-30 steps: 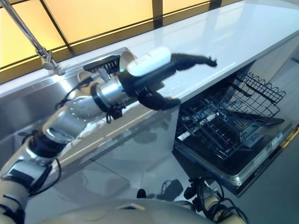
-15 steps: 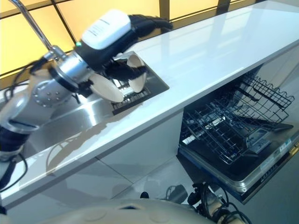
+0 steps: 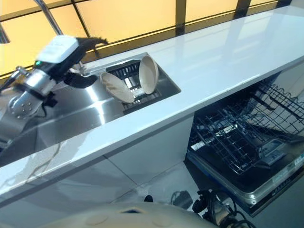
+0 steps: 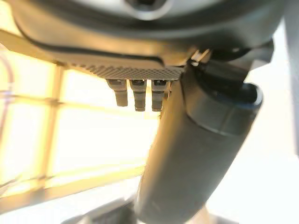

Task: Pick up plates and place into dishwasher.

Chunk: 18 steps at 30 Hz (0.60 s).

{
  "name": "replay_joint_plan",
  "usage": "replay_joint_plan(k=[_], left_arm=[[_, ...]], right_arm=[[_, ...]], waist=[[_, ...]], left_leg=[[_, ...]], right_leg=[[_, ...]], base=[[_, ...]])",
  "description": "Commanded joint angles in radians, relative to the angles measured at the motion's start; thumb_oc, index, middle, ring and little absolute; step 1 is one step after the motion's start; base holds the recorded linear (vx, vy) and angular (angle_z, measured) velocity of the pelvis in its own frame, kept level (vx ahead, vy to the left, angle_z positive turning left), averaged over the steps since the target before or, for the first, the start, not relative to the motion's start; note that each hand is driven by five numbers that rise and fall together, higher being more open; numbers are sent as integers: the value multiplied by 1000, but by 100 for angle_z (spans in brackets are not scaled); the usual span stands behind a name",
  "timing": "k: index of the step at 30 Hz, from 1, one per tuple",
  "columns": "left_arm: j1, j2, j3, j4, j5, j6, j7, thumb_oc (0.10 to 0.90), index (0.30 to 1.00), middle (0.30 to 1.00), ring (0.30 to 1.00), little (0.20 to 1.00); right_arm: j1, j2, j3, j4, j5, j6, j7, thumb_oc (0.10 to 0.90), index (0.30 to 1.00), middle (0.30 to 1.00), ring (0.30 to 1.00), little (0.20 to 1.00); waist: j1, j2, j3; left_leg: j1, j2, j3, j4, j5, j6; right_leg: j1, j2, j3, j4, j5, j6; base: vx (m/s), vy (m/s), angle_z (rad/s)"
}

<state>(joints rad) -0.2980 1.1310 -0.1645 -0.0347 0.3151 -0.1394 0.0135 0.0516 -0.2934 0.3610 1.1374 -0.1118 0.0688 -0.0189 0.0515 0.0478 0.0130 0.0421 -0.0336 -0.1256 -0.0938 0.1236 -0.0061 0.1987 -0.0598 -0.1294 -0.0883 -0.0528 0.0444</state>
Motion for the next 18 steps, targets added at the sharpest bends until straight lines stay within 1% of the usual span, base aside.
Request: replay_joint_plan(k=[1, 2, 7, 11, 14, 18], left_arm=[[-69, 85, 196, 39, 67, -44, 67, 800, 900, 900, 900, 900], [-55, 88, 199, 50, 78, -53, 66, 800, 900, 900, 900, 900], [-10, 102, 206, 80, 140, -51, 35, 800, 900, 900, 900, 900], [17, 114, 214, 90, 155, -58, 35, 800, 900, 900, 900, 900], [16, 119, 210, 96, 166, -64, 42, 800, 900, 900, 900, 900], [-19, 132, 182, 119, 171, -73, 68, 800, 900, 900, 900, 900]], right_arm=[[-11, -21, -13, -41, -27, -10, 9, 800, 900, 900, 900, 900], [-11, -24, -15, -40, -28, -10, 12, 800, 900, 900, 900, 900], [-15, -33, -24, -42, -32, -6, 20, 800, 900, 900, 900, 900], [-15, -41, -26, -48, -37, -2, 24, 800, 900, 900, 900, 900], [-18, -44, -24, -53, -38, 3, 25, 800, 900, 900, 900, 900], [-27, -48, -16, -60, -37, 14, 30, 800, 900, 900, 900, 900]], waist=[[12, -3, 4], [13, -2, 4], [18, 2, 8], [19, 7, 11], [19, 8, 11], [15, 10, 10]], left_leg=[[63, -72, 52, 7, -123, 45], [63, -73, 51, 7, -123, 45], [63, -75, 49, 7, -123, 45], [62, -76, 45, 7, -123, 45], [62, -76, 45, 7, -123, 45], [62, -76, 46, 7, -124, 45]], right_leg=[[-83, 6, -23, 42, 68, 31], [-83, 5, -25, 42, 68, 32], [-84, 1, -33, 41, 69, 35], [-87, -1, -37, 46, 68, 37], [-87, -1, -40, 47, 68, 37], [-87, -2, -39, 46, 68, 37]], base=[[12, 15, 16], [10, 11, 8], [4, 12, 3], [-1, 5, 1], [0, 0, 0], [0, 0, 0]])
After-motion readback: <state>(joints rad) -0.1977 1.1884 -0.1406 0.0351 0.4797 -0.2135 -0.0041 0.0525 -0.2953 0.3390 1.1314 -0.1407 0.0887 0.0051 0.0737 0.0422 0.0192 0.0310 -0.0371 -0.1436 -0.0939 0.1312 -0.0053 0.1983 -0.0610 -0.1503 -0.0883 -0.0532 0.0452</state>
